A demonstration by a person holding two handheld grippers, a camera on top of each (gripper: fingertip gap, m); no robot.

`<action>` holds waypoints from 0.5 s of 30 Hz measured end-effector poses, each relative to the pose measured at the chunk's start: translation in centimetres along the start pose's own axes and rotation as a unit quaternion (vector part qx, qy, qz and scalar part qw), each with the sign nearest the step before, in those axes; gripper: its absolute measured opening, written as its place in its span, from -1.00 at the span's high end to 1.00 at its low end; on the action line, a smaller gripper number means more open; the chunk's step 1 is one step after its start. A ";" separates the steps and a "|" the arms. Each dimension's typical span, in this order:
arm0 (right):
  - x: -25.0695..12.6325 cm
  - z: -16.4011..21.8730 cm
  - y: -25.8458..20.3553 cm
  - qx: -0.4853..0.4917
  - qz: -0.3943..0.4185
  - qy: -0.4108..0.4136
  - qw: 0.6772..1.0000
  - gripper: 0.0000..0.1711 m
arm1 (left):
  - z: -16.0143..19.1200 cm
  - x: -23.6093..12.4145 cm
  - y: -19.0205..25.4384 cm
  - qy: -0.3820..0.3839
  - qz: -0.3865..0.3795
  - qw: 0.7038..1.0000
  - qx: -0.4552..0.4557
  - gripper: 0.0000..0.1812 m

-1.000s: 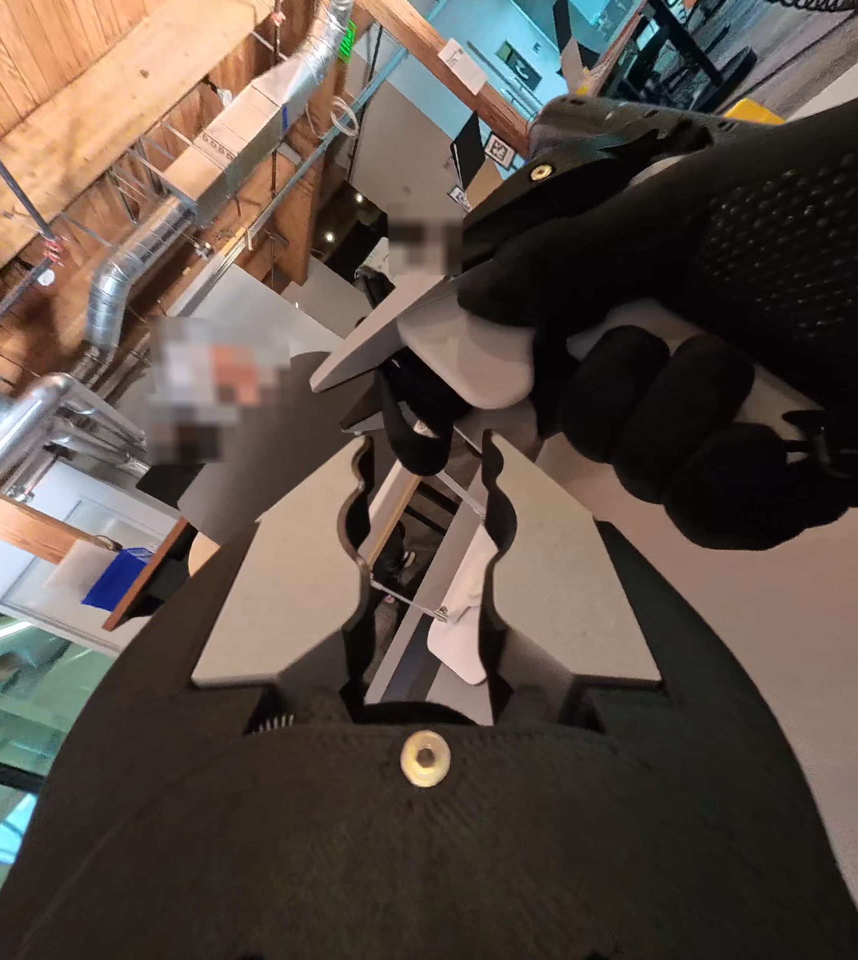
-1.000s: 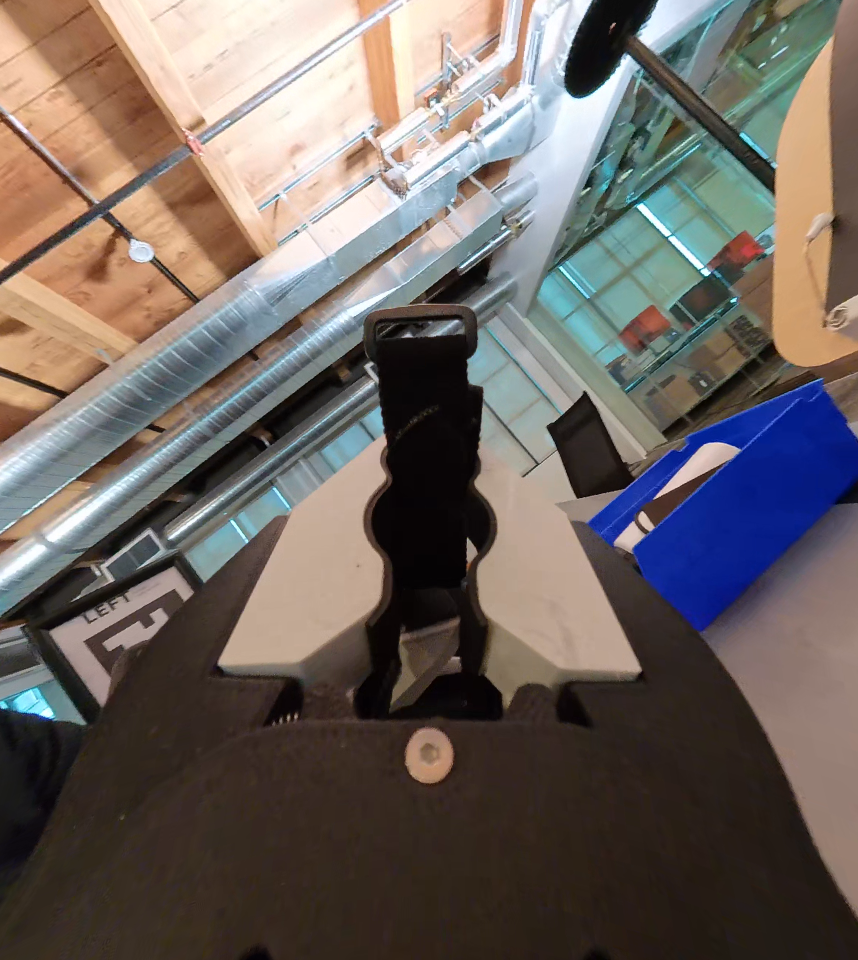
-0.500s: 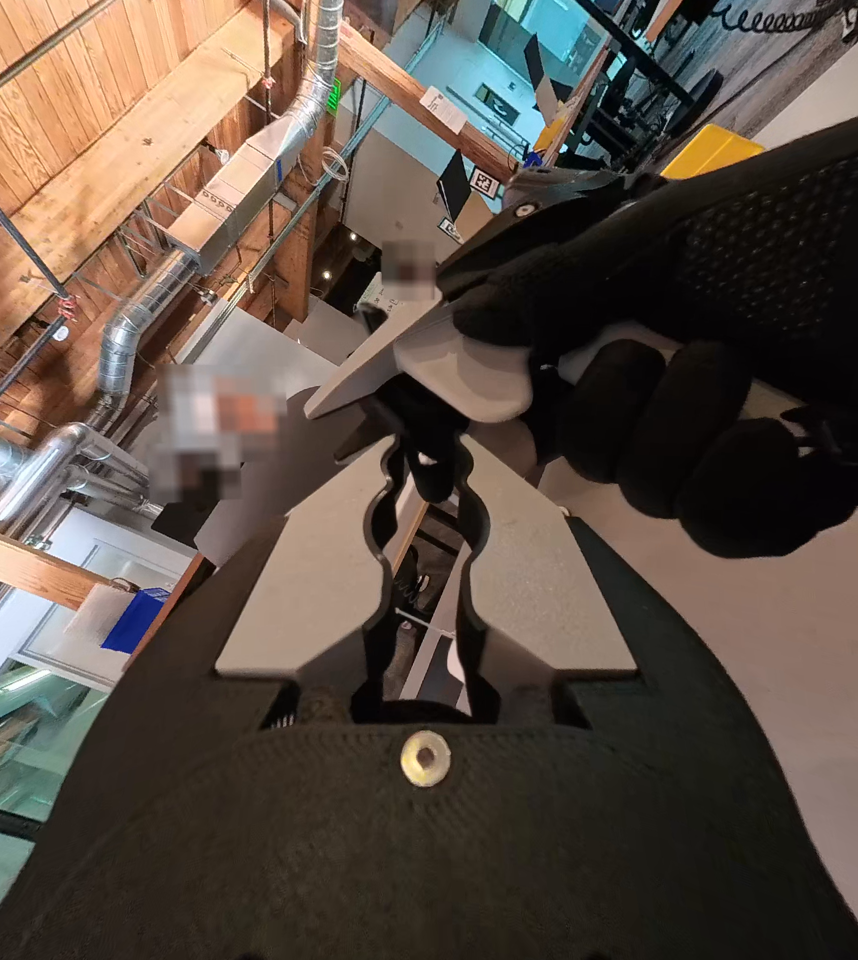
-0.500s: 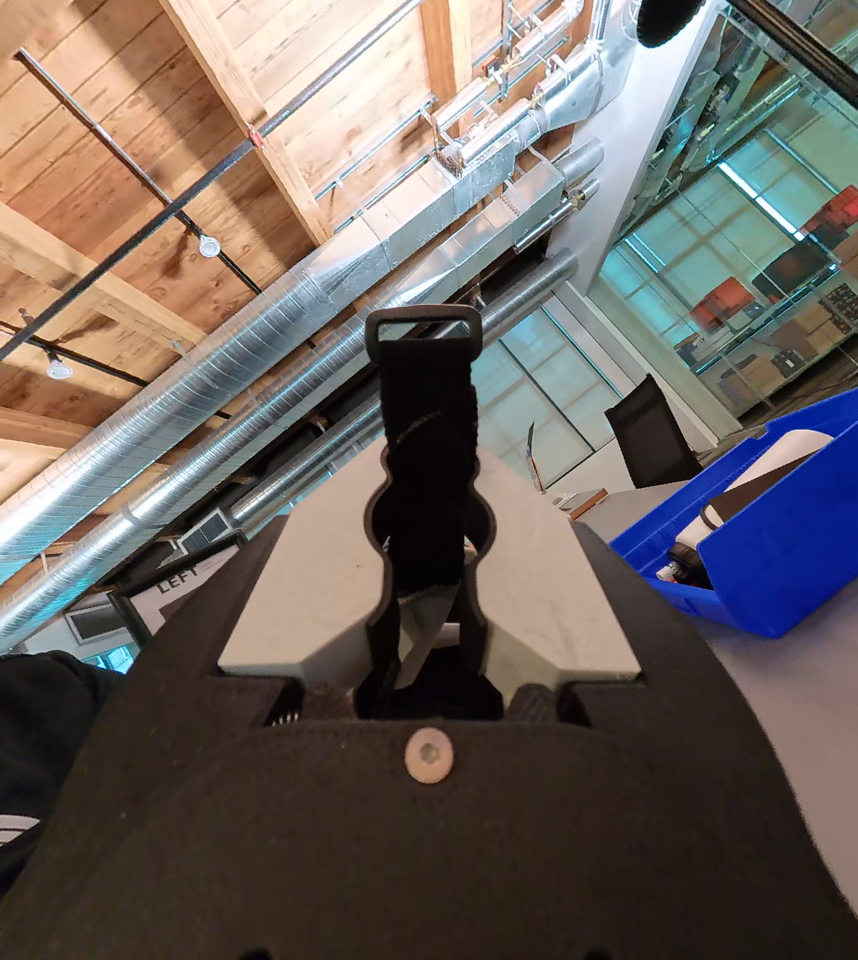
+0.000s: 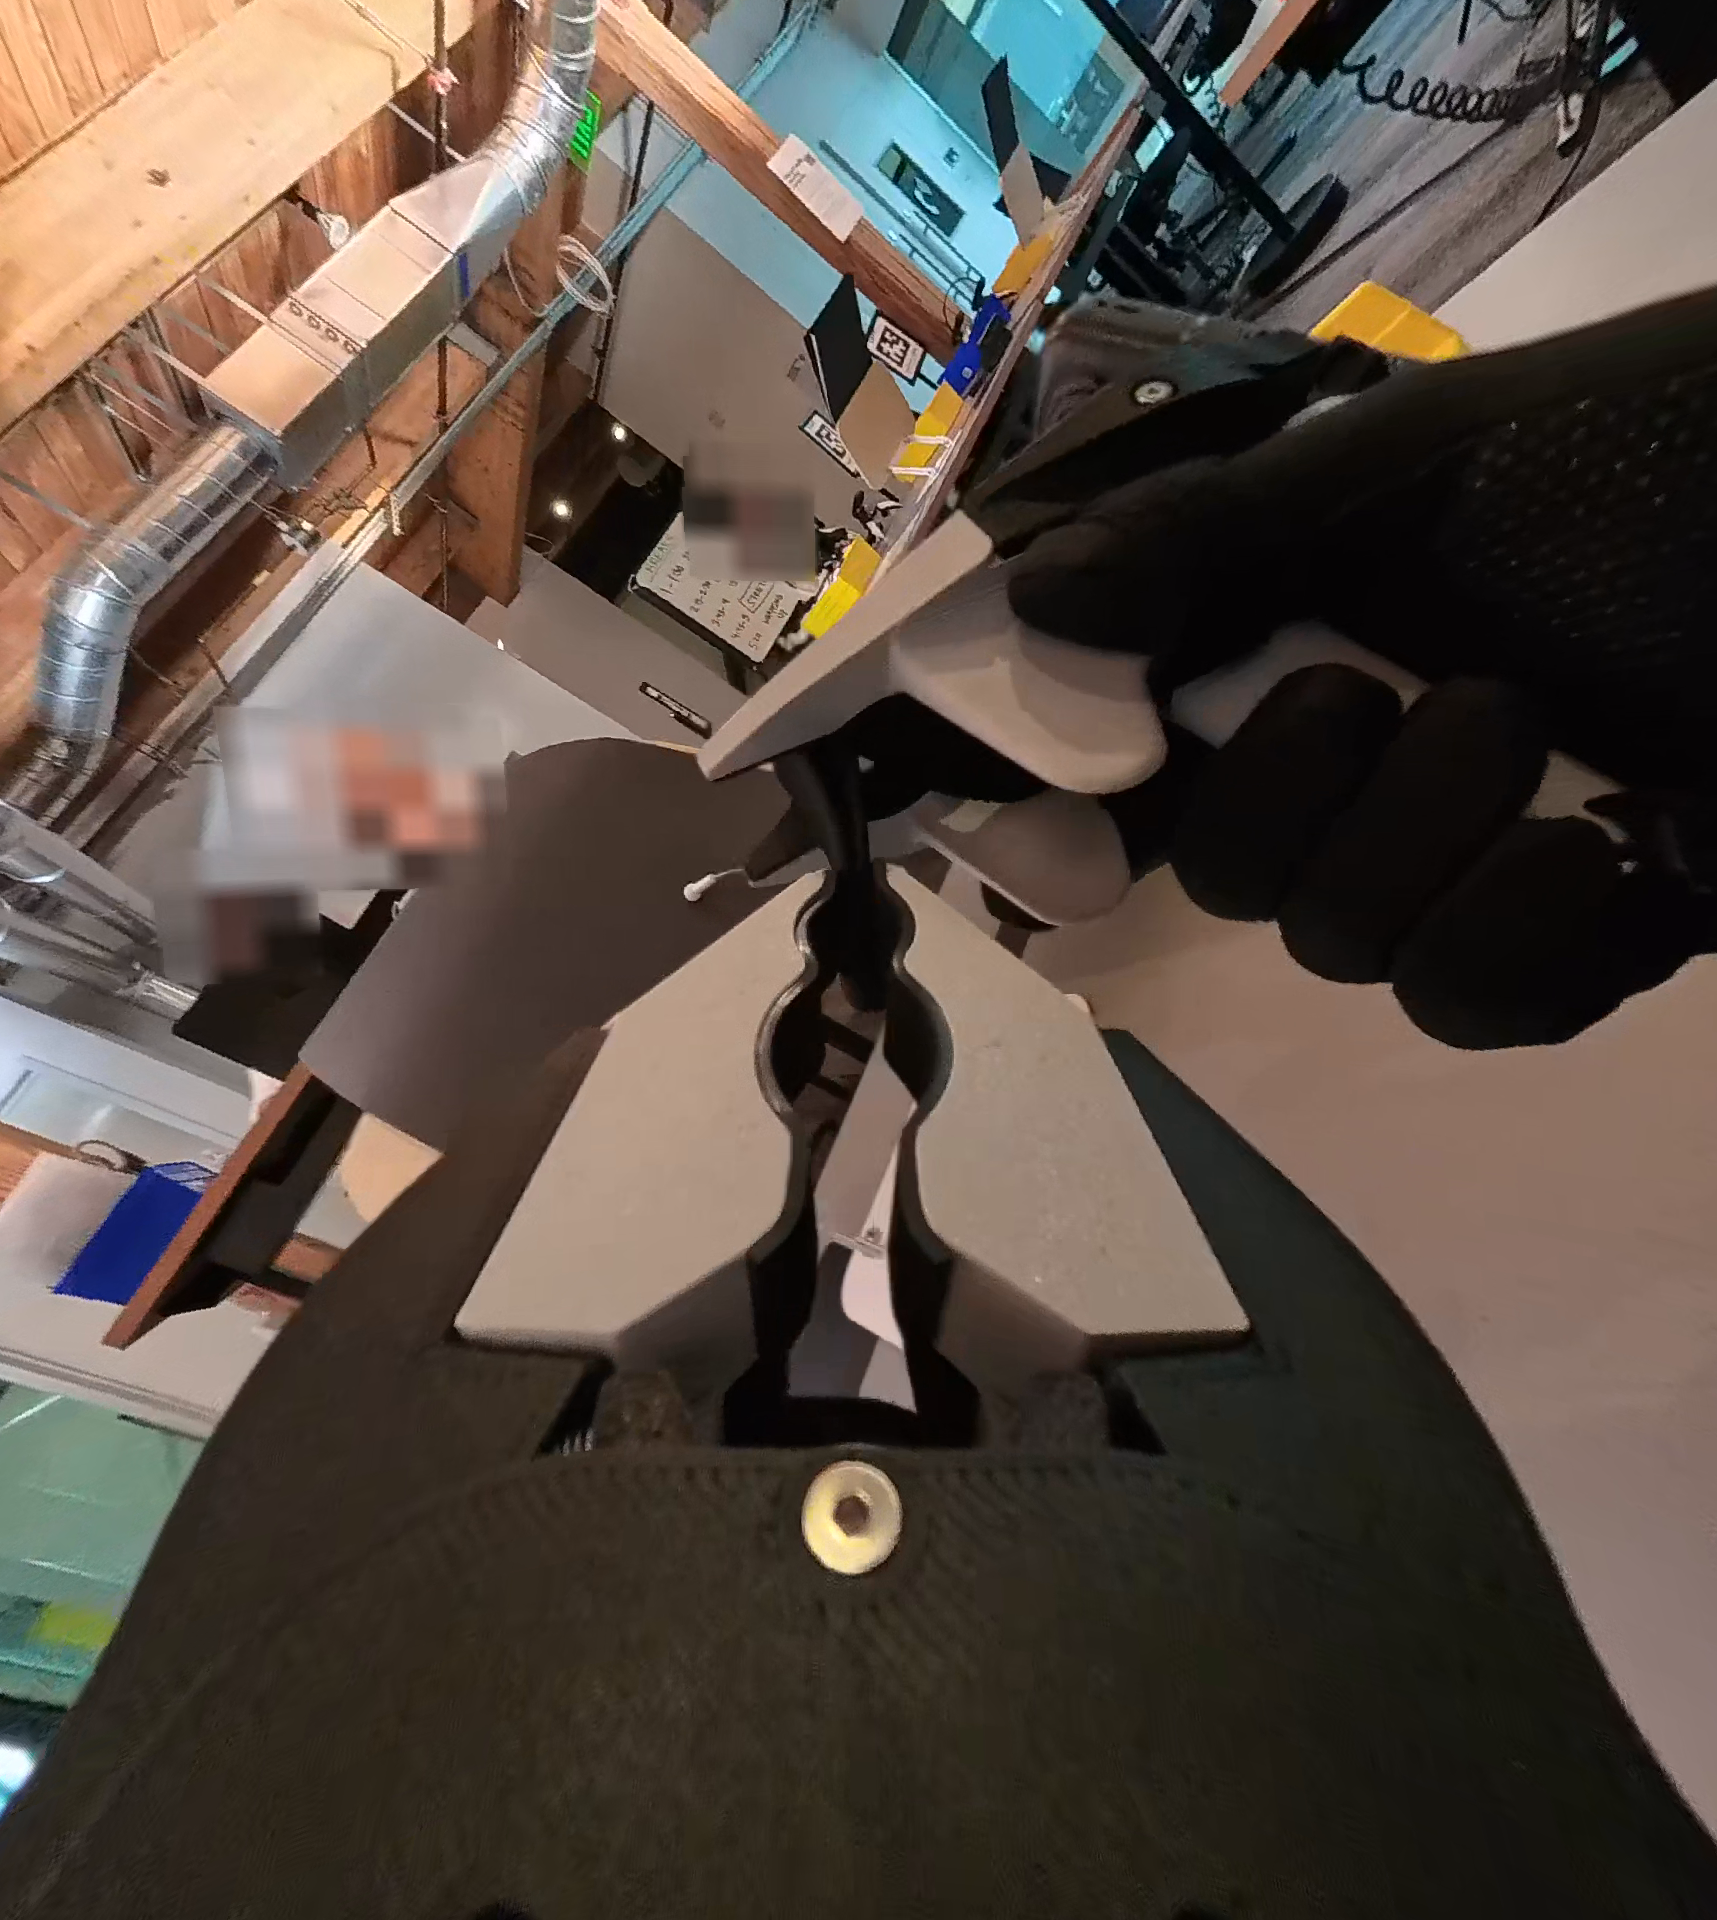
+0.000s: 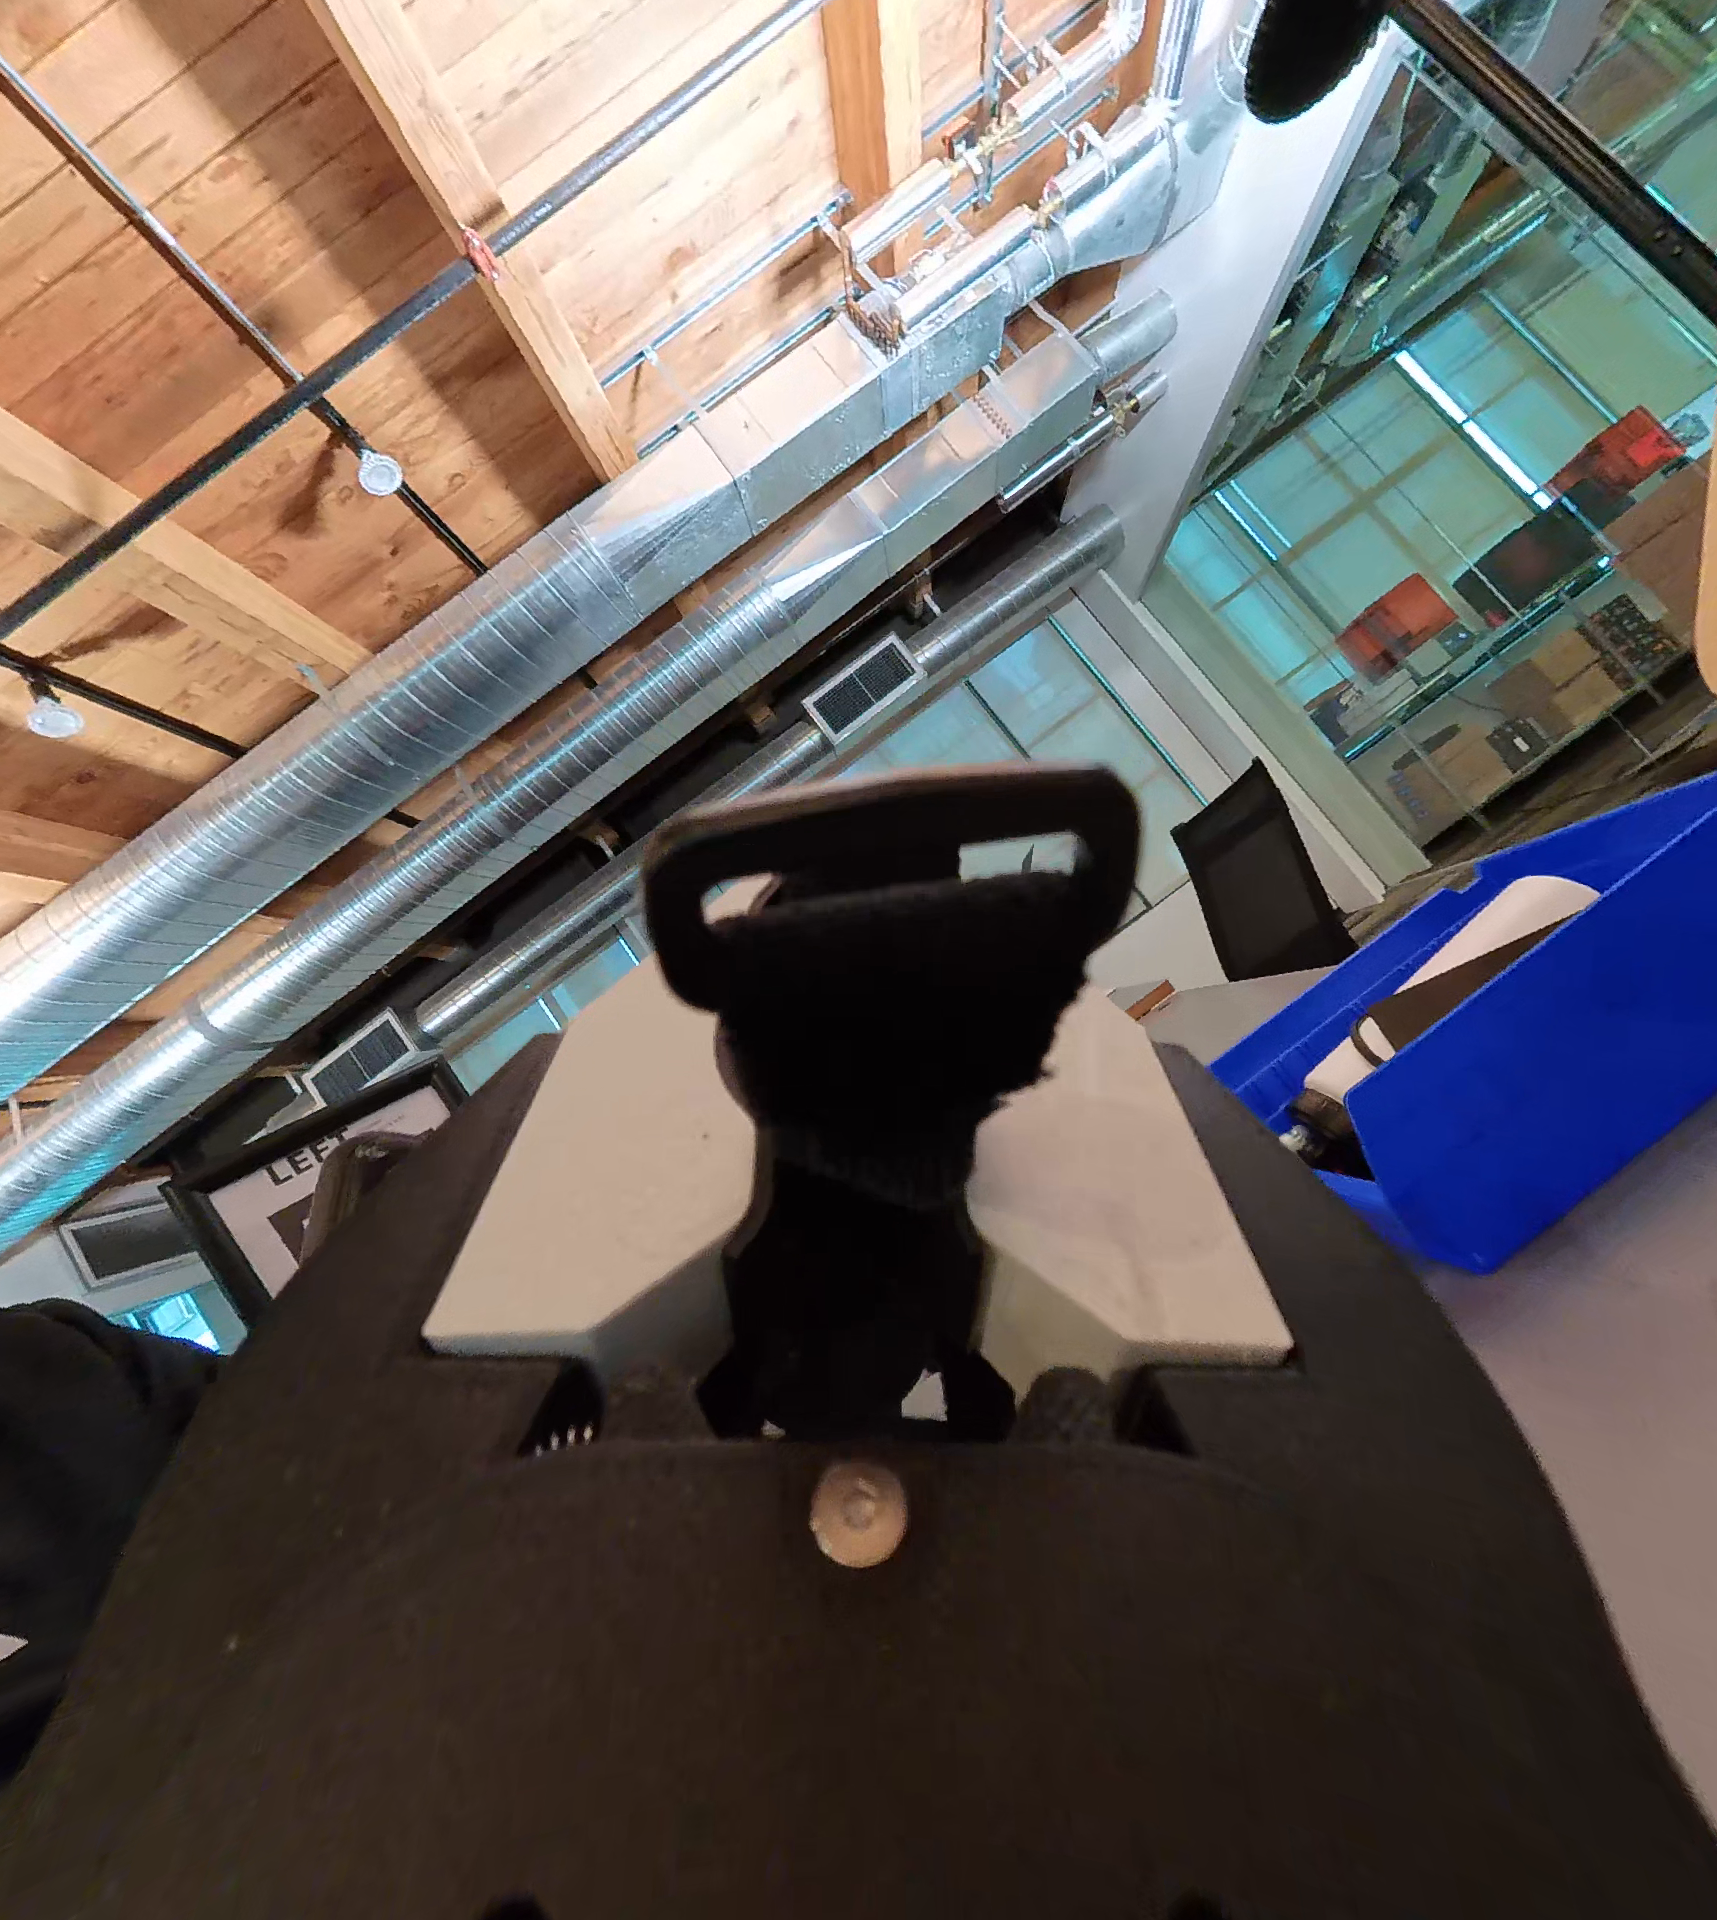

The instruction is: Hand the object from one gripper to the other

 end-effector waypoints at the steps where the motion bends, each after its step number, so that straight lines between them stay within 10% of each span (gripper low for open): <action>1: -0.1 0.1 0.2 0.003 0.002 -0.003 1.000 0.67 | 0.1 0.0 -0.2 0.000 0.002 1.000 -0.008 0.98; 10: -2.2 1.9 2.4 -0.033 0.094 -0.141 0.985 0.09 | 2.2 -0.3 -3.6 -0.057 0.073 0.995 -0.030 0.98; 15: -4.7 5.8 4.2 -0.103 0.205 -0.364 0.903 0.02 | 3.6 0.2 -6.0 -0.129 0.140 0.981 -0.047 0.98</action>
Point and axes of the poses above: each gripper's, where its closed fingertips meet, x out along the fingers, z out of its underside, y = z × x across the jaws, the point moved 5 cm from there along -x, back along the fingers, and after that the axes turned 9 degrees about -y, right-handed, at the moved point
